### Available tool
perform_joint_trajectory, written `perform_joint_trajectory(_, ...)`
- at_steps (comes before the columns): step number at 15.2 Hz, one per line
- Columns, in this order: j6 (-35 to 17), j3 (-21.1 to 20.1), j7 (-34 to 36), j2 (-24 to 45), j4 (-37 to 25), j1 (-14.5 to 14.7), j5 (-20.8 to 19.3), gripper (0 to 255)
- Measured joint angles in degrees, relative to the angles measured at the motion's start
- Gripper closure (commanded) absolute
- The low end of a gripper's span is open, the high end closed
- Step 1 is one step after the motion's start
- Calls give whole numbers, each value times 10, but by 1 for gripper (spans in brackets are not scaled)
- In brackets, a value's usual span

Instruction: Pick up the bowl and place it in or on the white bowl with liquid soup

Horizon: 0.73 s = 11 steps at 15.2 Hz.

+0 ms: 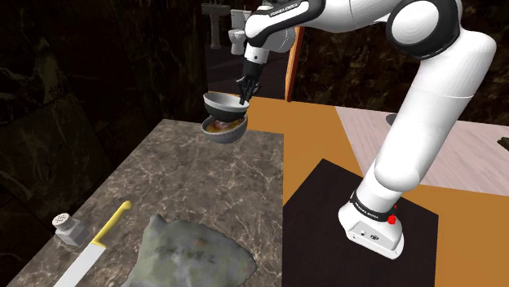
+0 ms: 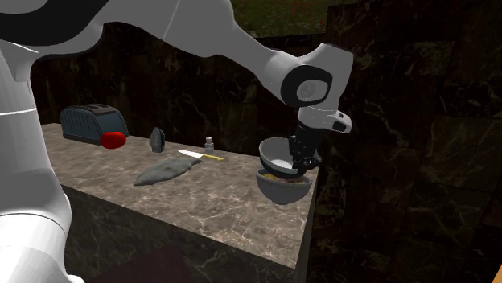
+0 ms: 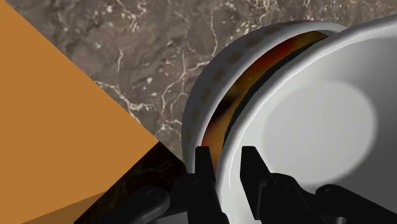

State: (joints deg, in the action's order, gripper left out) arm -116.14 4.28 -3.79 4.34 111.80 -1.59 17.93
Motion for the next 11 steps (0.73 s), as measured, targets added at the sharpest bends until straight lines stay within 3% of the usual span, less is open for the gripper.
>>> perform_joint_trajectory(6,2,-1,0,3,0,1,0,0)
perform_joint_trajectory(11,61,6,5,-16,-39,-7,-9,0)
